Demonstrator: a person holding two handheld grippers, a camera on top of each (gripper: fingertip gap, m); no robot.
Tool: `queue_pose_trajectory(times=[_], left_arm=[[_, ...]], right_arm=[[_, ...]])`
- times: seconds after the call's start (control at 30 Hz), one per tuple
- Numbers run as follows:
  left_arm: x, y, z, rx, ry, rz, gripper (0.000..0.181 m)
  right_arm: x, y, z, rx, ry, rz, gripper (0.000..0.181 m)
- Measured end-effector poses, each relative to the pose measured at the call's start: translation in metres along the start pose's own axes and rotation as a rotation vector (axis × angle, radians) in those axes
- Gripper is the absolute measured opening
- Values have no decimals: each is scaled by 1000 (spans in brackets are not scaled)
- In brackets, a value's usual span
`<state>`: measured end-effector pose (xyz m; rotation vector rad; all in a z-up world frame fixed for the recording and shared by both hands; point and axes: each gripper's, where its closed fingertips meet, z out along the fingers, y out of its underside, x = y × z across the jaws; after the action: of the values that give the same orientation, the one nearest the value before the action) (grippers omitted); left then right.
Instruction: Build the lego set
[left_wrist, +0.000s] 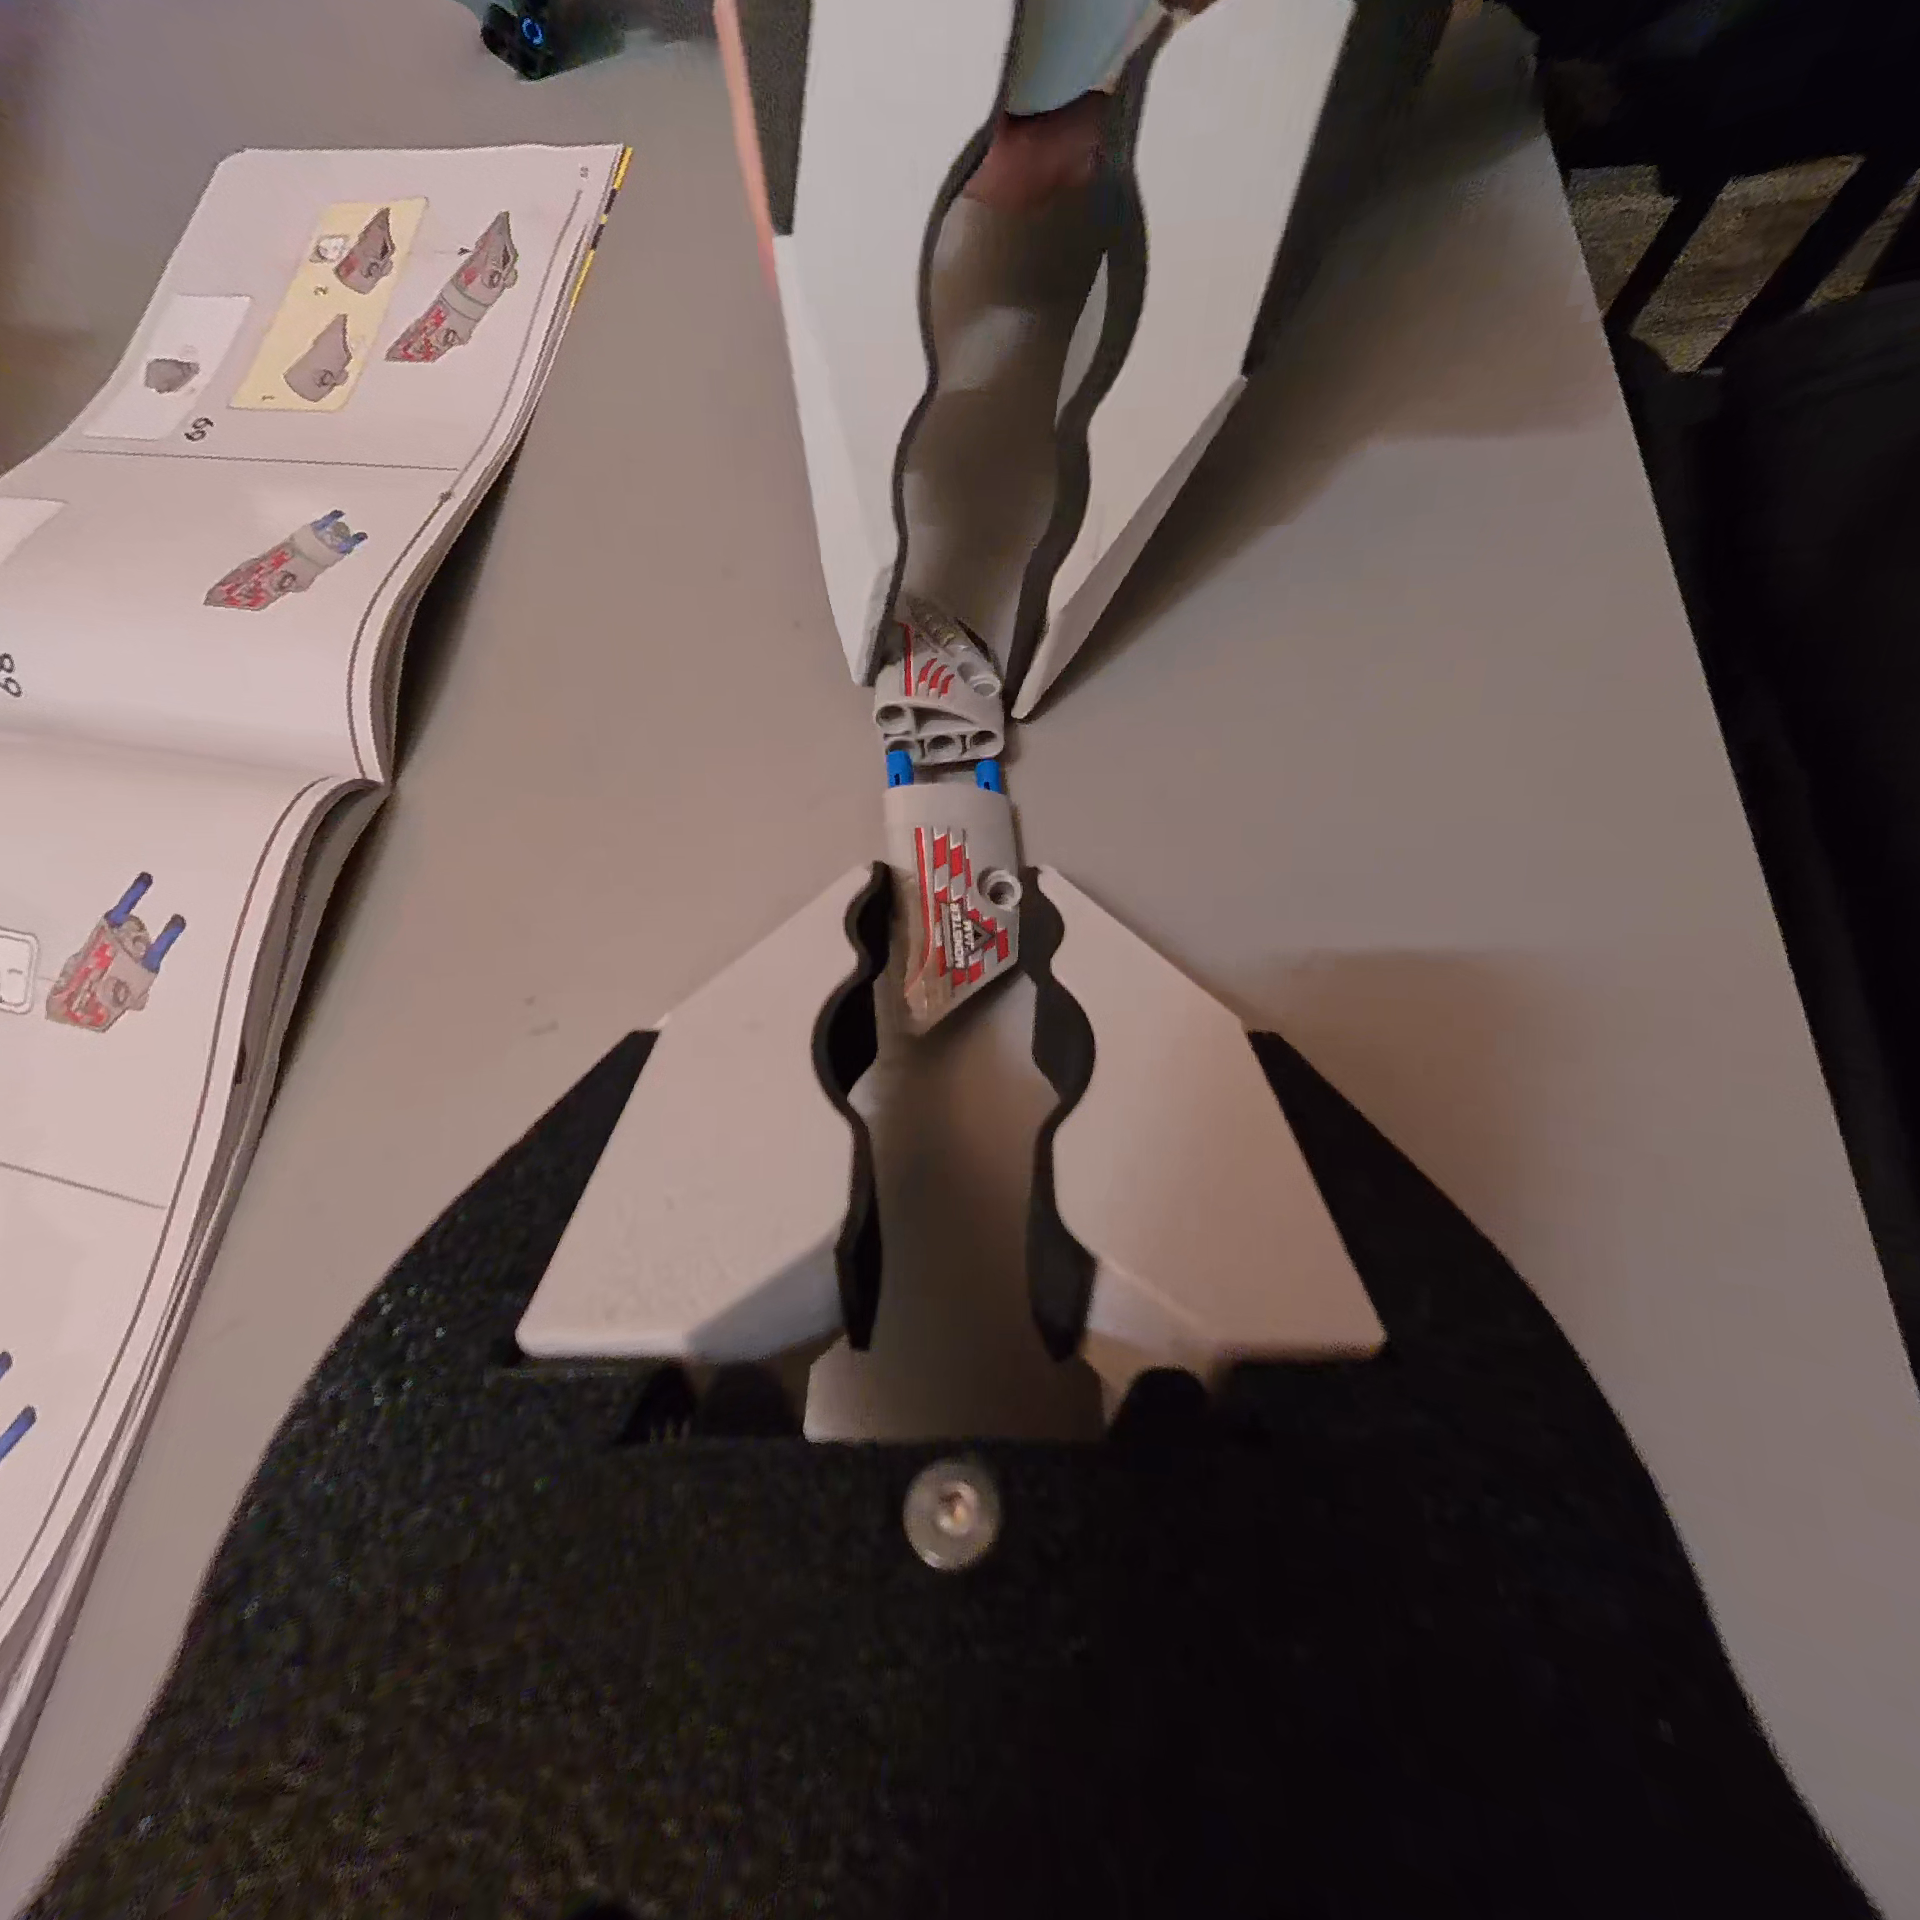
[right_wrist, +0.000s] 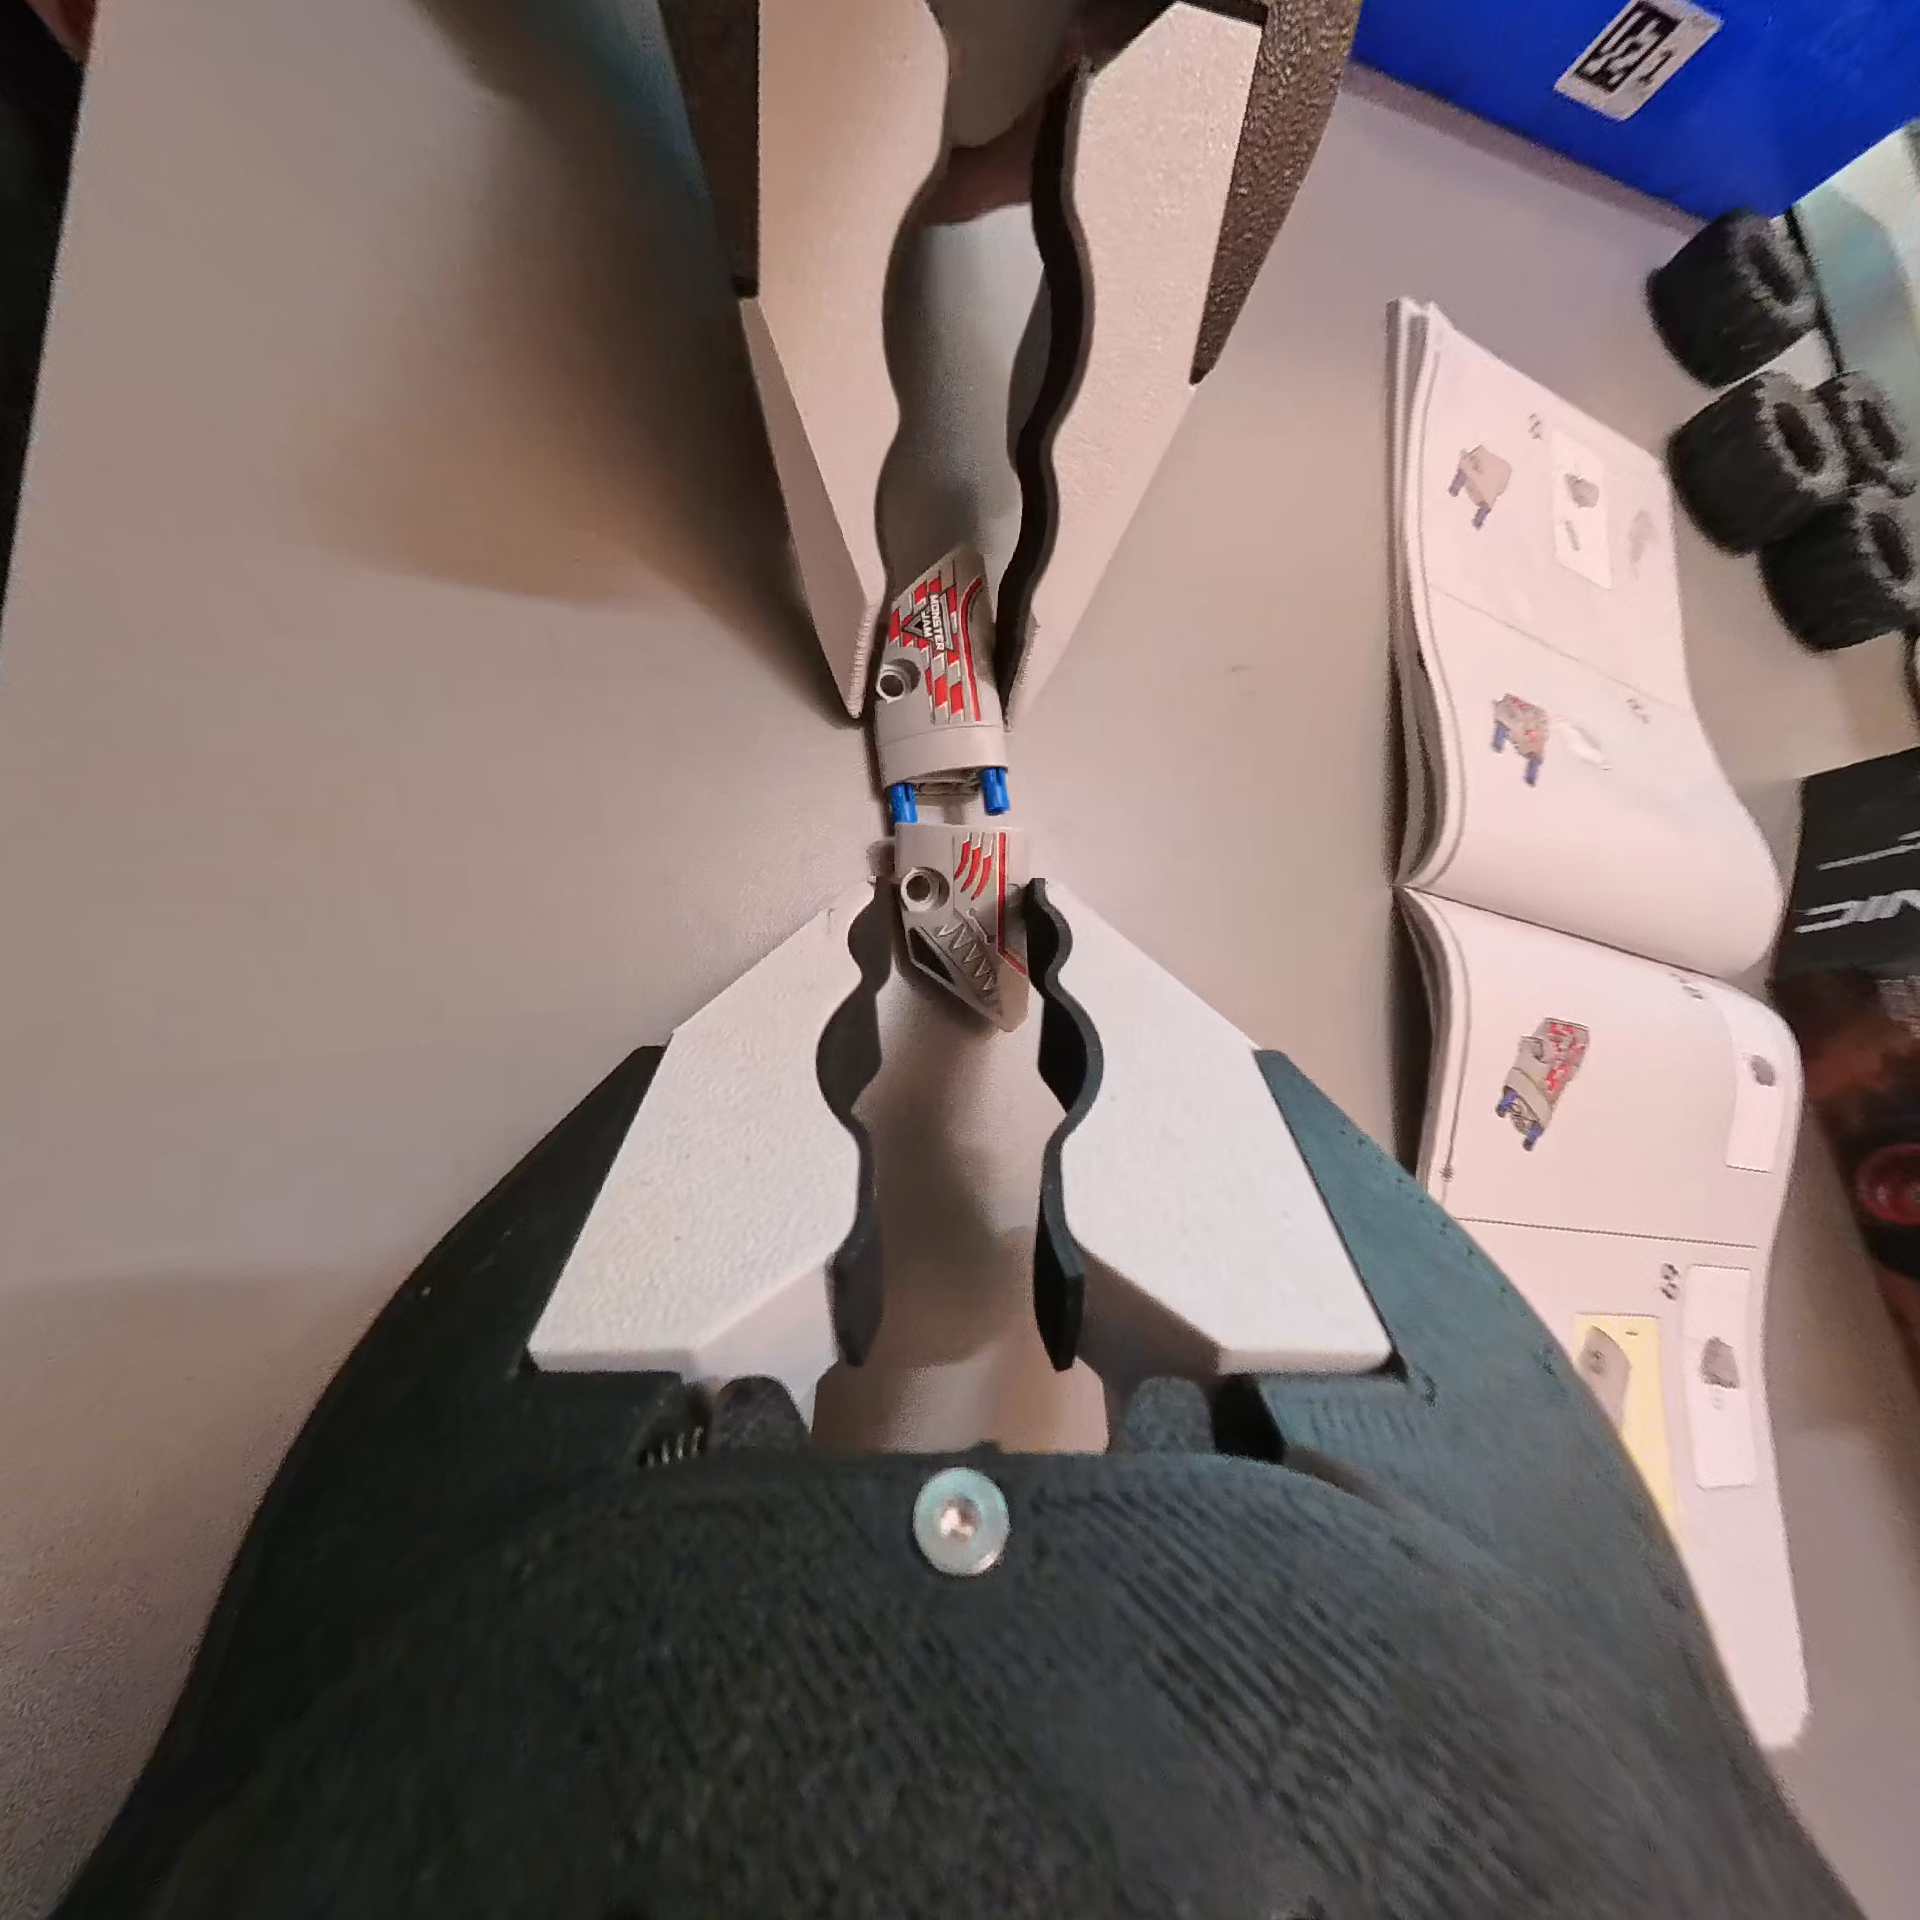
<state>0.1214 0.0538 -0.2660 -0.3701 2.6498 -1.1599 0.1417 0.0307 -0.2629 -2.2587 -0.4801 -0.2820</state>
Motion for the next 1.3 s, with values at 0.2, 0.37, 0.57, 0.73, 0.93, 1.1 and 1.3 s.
queue_pose_trajectory(times=[0.2, 0.37, 0.57, 0.73, 0.93, 1.1, 1.3], left_arm=[[6, 0, -1, 2, 36, 17, 23], [6, 1, -4, 10, 42, -12, 25], [5, 1, -2, -7, 22, -19, 21], [-10, -9, -11, 47, -195, 338, 21], [-11, -21, -17, 57, -382, 538, 21], [-3, -8, -7, -7, -345, 489, 21], [-4, -2, -6, 8, -212, 246, 21]], right_arm=[[-8, -1, -3, -71, 8, -46, 24], [0, -2, -3, -134, 167, -238, 24], [2, -3, -3, -146, 290, -350, 24], [13, 0, -3, -113, 432, -348, 24], [15, -1, -6, -77, 527, -358, 24], [16, -3, -6, -24, 504, -292, 24], [12, -2, 1, -40, 336, -232, 23]])
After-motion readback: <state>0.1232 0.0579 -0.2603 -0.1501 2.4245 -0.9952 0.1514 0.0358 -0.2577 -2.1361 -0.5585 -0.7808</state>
